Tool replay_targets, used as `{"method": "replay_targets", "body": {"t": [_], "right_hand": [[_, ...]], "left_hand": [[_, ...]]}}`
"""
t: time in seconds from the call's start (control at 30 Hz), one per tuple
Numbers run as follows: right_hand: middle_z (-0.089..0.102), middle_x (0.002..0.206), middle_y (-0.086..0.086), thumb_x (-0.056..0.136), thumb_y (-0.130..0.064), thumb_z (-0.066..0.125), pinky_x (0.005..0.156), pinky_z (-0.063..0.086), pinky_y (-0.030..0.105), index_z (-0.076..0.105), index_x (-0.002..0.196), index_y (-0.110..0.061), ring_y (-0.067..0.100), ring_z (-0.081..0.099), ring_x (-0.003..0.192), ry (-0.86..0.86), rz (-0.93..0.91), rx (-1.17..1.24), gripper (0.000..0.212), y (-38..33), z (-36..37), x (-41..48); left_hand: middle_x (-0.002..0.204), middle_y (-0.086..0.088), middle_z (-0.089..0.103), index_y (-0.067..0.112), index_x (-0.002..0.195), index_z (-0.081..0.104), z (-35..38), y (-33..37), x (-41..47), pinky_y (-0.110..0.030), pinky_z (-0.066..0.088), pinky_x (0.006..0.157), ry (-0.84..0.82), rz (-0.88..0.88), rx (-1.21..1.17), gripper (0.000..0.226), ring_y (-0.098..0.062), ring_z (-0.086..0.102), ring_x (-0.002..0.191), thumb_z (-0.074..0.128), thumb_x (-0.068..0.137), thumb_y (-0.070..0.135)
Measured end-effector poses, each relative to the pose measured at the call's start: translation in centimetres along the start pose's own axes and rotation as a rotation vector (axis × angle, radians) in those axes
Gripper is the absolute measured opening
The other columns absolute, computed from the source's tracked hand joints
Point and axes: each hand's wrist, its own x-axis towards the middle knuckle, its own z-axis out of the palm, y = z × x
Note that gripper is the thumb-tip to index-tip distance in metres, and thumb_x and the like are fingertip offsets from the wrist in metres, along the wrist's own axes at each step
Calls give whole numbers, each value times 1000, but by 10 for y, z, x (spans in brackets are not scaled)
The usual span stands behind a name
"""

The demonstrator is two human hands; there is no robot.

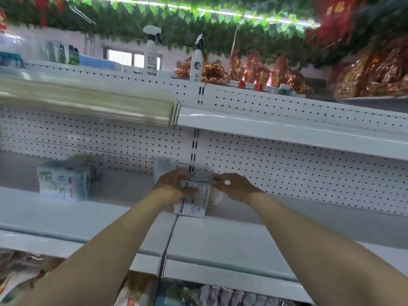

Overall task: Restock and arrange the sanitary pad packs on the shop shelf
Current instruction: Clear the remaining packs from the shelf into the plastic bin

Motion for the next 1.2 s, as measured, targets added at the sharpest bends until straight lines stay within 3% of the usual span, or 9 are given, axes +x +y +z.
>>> {"method": "replay_targets", "body": {"t": [0.13,0.3,0.43,0.53,0.67,0.77,0.87,1.0,1.2], "right_hand": [[59,116,4,97,-41,63,83,44,37,59,112,-9,26,56,107,39,53,58,36,3,9,8],[58,99,2,84,-38,78,74,46,34,55,108,-11,22,56,92,165,120,77,42,5,18,14],[59,129,9,80,-36,81,85,49,32,45,139,-13,27,60,113,189,255,187,73,11,11,-5],[52,144,6,78,-45,83,92,43,29,45,145,-13,26,52,130,175,289,182,84,28,-7,-33],[65,115,11,71,-46,89,98,53,37,62,120,-2,27,64,109,217,302,313,70,61,-31,-82],[75,93,16,67,-43,91,87,59,50,70,91,3,33,73,92,225,266,413,55,93,-48,-125],[75,96,21,72,-38,90,83,62,47,71,99,10,30,75,84,188,267,510,58,122,-66,-179],[75,96,19,75,-38,88,85,62,44,73,92,5,28,75,85,187,241,591,48,162,-83,-254],[73,74,7,74,-44,88,76,63,39,72,78,-2,22,71,68,128,266,565,44,232,-92,-354]], "left_hand": [[121,2,60,24,124,53,-2,-2,0,-23,42,80,-16,10,-42,60,-17,57,100,83,77,43],[117,3,60,26,114,50,-5,1,-11,-23,45,80,-1,-20,-73,57,-17,60,101,88,72,38],[118,-2,58,19,113,50,-2,9,-32,-22,43,80,89,-101,-161,60,-17,55,99,91,70,26],[129,-8,58,14,122,48,0,22,-56,-26,45,81,137,-121,-129,67,-24,58,108,88,73,35],[135,-12,58,6,135,50,19,48,-89,-40,52,98,180,-199,-238,84,-31,58,121,88,71,45],[116,-14,66,6,116,60,45,77,-122,-42,59,81,168,-282,-523,57,-31,66,102,87,75,36],[110,-14,69,4,117,60,76,108,-161,-34,56,68,195,-317,-741,55,-28,68,94,85,77,33],[105,-18,72,-3,114,63,124,148,-217,-38,58,73,180,-387,-922,52,-29,70,84,85,79,29],[100,-15,71,2,101,65,212,186,-298,-39,57,77,158,-494,-863,50,-27,65,78,88,73,38]]}}
